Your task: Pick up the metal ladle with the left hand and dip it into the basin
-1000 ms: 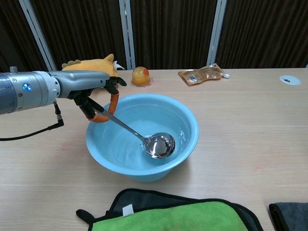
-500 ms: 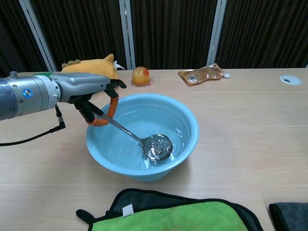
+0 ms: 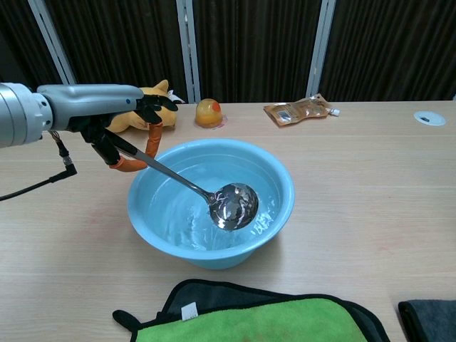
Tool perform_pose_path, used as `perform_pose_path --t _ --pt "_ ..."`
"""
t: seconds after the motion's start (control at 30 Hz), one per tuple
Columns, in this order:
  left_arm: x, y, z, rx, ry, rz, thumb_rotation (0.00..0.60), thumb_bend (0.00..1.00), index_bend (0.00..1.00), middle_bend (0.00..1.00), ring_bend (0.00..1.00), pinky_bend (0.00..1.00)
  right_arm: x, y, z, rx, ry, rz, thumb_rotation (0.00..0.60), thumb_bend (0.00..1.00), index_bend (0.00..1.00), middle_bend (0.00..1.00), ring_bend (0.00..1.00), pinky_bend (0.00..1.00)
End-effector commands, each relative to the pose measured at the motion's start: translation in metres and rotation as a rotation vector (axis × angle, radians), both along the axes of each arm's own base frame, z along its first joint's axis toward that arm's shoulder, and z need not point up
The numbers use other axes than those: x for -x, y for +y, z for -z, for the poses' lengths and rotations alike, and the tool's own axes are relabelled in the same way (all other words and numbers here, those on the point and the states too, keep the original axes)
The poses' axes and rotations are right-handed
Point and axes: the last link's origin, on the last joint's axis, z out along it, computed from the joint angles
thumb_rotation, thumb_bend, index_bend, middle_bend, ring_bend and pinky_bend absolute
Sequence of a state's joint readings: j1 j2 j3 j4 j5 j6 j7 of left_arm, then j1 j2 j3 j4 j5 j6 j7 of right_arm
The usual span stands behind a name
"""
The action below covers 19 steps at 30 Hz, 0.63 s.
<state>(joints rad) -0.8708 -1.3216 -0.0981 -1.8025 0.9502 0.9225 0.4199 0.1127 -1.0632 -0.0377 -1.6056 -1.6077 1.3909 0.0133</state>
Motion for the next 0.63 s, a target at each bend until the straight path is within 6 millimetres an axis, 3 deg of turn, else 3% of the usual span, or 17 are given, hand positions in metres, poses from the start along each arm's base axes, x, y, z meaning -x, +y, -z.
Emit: perform_pose_path --t 0.03,0.63 --pt "0.003 -0.005 -0.011 -0.009 -0.016 -0.003 0.600 0.38 0.63 0.00 0.00 0.00 -0.002 0.002 0.003 -0.006 0.004 -0.005 0.600 0.00 0.00 0.00 0.00 0.00" --pt "0.015 -0.013 -0.029 -0.016 -0.035 -0.029 0.600 0.38 0.63 0.00 0.00 0.00 -0.005 0.005 0.010 -0.026 0.018 -0.014 0.600 0.00 0.00 0.00 0.00 0.00"
